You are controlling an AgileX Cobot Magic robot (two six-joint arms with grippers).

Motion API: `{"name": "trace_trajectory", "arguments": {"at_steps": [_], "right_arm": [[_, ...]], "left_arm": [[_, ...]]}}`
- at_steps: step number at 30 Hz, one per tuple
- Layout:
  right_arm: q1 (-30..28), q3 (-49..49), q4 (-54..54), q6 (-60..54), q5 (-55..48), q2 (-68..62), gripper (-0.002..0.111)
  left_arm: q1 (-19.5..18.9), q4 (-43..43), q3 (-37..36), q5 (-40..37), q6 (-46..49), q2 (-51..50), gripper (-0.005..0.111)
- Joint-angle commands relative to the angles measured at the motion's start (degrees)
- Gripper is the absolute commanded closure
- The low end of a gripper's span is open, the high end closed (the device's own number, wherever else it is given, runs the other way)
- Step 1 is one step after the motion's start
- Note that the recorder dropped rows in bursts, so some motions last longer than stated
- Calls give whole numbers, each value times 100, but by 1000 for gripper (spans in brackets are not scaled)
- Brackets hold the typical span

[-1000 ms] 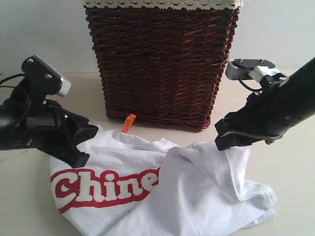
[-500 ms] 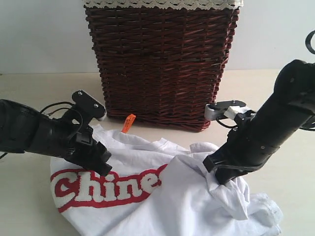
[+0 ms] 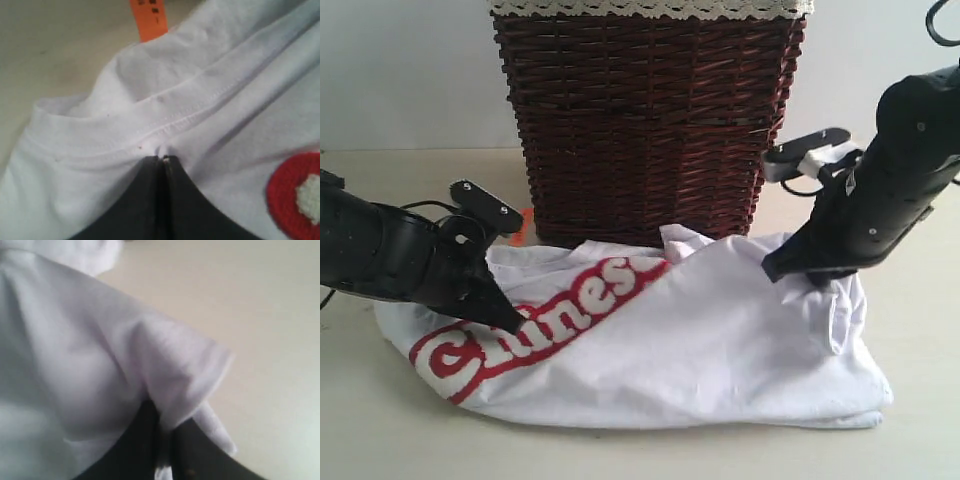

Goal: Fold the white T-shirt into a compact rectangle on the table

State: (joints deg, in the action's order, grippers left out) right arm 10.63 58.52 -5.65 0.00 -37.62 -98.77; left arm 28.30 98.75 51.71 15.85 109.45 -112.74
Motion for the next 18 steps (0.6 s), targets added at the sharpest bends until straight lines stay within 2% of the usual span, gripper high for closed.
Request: {"name": "trace_trajectory", "arguments": {"at_steps": [1, 4, 6, 9, 12, 13, 15, 16, 18], "right_arm": [[0, 276, -1412, 1503, 209, 74, 108], [0, 396, -1952, 2080, 151, 75, 106], [0, 450, -1985, 2190, 11, 75, 97], [0, 476, -2008, 2159, -266, 120, 74], [0, 476, -2046, 1918, -511, 260, 46], [0, 476, -2046, 1918, -567, 319, 42], [0, 476, -1649, 1868, -747, 627, 44], [0, 476, -968, 1236, -938, 758, 46], [0, 442, 472, -79, -1700, 789, 52]], "left_arm": [[-32, 119, -232, 900, -303, 360, 107], [-32, 119, -473, 1045, -640, 764, 107], [-32, 119, -598, 1138, -734, 985, 107], [-32, 119, -772, 1187, -949, 1300, 106], [-32, 119, -918, 1216, -938, 1667, 94], [-32, 119, -950, 1282, -938, 1780, 90], [-32, 119, -1089, 1369, -925, 2275, 73], [-32, 119, -1168, 1369, -925, 2555, 66], [-32, 119, -1402, 1215, -925, 3129, 62]]}}
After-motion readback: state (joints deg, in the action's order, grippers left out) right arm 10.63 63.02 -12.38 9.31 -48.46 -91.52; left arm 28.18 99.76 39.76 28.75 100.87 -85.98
